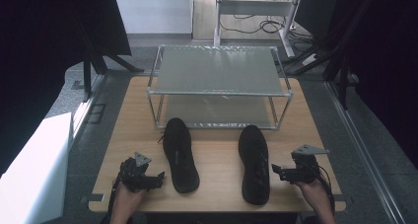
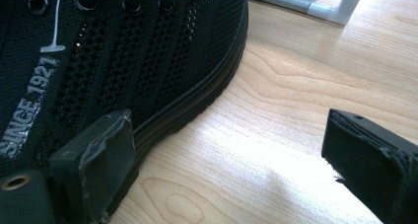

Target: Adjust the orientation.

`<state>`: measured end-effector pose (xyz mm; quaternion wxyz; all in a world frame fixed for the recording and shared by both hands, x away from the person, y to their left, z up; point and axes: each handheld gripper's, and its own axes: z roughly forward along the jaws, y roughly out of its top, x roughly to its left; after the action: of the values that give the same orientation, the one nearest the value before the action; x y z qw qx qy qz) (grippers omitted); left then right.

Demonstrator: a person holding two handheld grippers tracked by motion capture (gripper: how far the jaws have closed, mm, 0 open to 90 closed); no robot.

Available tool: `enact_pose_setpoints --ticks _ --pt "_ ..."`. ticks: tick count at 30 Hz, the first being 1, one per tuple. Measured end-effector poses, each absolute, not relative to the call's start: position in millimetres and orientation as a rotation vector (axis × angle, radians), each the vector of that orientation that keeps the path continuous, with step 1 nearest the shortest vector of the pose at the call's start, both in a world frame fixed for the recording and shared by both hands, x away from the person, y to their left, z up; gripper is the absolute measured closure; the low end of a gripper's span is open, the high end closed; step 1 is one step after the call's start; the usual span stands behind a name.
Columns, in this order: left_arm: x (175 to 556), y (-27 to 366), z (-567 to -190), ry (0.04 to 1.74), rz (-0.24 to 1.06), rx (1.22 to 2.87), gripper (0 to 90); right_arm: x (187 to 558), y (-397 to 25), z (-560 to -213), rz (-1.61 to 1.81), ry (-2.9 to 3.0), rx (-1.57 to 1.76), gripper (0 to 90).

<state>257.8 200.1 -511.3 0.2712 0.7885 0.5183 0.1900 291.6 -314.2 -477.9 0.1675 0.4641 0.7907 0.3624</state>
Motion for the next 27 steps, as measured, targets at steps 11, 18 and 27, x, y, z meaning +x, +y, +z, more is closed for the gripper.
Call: enact_pose_setpoints --ticks 11,18,27 --pt "251.2 196.1 -506.5 1.392 0.517 2.128 6.1 280.4 -317.8 -482.0 1.077 2.26 1.346 9.7" --pt "243.3 196.7 -501.1 1.377 0.527 2.111 6.3 269.7 -313.9 -481.9 1.095 2.262 1.289 13.2" --pt "228.3 186.5 -496.3 1.333 0.534 2.109 6.2 254.9 -314.1 -479.1 1.123 2.259 1.288 12.9"
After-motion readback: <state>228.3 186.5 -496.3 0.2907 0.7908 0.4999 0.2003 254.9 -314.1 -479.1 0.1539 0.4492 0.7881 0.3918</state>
